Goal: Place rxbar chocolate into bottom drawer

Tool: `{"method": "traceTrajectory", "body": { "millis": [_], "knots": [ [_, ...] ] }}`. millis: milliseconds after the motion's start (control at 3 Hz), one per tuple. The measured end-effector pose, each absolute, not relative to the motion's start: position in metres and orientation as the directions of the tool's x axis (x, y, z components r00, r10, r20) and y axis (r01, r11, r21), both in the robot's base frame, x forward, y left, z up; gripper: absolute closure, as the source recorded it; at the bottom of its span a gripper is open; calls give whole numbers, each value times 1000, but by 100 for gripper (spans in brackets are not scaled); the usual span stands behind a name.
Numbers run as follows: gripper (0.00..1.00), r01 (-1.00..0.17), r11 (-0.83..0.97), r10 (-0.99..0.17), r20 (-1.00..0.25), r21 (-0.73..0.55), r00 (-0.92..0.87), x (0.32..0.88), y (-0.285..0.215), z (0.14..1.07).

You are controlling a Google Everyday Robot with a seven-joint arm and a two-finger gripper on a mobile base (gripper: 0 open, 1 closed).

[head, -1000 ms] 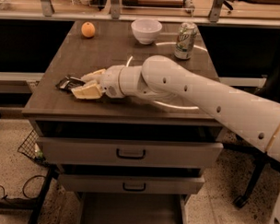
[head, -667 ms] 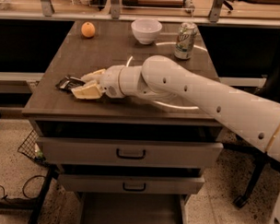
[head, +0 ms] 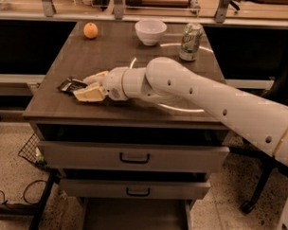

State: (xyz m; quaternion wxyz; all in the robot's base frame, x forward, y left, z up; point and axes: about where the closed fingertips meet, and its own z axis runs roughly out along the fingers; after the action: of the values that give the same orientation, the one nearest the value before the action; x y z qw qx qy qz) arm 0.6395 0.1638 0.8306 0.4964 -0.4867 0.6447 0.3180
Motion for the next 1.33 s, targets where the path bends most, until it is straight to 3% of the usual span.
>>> {"method": "traceTrajectory", "body": {
  "millis": [333, 667, 1333],
  "knots": [
    [83, -943, 324, -312, -950, -73, -33, 639, 164, 831],
    [52, -944, 323, -312, -950, -73, -33, 639, 165, 831],
    [4, -944, 321, -312, -950, -73, -33, 639, 166, 831]
  ]
}}
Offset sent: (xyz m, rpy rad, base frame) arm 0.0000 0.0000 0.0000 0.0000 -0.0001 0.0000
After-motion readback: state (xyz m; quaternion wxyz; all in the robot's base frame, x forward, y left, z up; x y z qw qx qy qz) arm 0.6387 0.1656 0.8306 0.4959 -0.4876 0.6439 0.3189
